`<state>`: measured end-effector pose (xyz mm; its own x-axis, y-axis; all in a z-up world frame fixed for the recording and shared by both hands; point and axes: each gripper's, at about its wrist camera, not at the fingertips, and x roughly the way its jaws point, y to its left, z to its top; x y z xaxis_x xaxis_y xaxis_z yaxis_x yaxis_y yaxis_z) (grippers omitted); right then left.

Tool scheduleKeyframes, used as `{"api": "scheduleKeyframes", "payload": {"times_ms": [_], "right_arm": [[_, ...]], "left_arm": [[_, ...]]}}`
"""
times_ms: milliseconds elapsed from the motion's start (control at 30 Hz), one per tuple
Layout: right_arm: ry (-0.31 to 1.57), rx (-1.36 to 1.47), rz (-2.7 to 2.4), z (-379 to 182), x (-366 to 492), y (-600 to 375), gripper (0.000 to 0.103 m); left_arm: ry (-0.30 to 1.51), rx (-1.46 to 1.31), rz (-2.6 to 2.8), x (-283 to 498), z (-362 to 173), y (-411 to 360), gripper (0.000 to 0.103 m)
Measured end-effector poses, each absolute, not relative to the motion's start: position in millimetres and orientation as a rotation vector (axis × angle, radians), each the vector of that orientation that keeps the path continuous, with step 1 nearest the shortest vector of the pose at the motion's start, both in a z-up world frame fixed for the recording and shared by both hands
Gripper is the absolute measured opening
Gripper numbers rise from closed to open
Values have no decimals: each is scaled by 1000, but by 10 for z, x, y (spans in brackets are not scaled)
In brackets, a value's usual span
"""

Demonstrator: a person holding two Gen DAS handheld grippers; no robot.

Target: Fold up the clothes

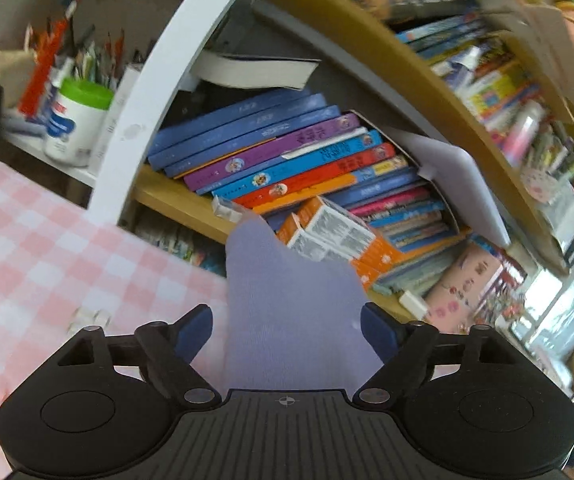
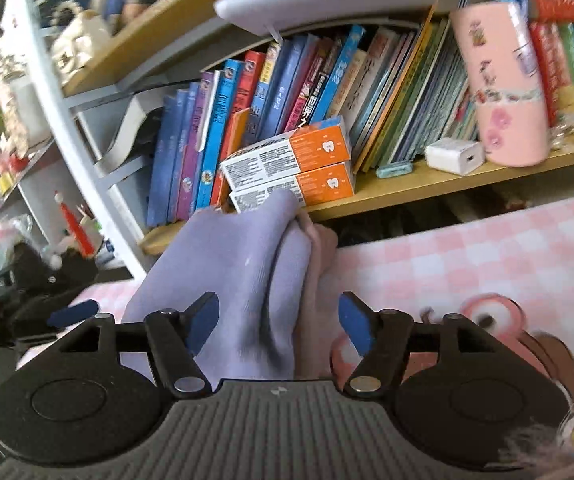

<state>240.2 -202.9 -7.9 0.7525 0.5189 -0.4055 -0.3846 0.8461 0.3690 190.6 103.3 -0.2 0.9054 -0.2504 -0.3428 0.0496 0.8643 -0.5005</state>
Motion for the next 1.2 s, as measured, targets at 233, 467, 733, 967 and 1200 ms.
{"api": "scheduleKeyframes", "payload": {"times_ms": [233, 467, 733, 967, 1200], "right_arm": [[471, 175, 476, -120, 1750, -2054, 73], [461, 105, 473, -243, 1336, -1948, 79], [392, 30, 408, -227, 1101, -1911, 87], [389, 5, 367, -259, 1135, -1923, 94], [397, -8, 342, -272, 1145, -1910, 103]], "left_arm": [[366, -335, -71, 1257, 22, 726, 90], [384, -250, 22, 987, -68, 592, 91], [371, -112, 57, 900, -65, 382, 92], [356, -22, 53, 884, -93, 219, 96], [374, 0, 53, 913, -107, 187, 101]]}}
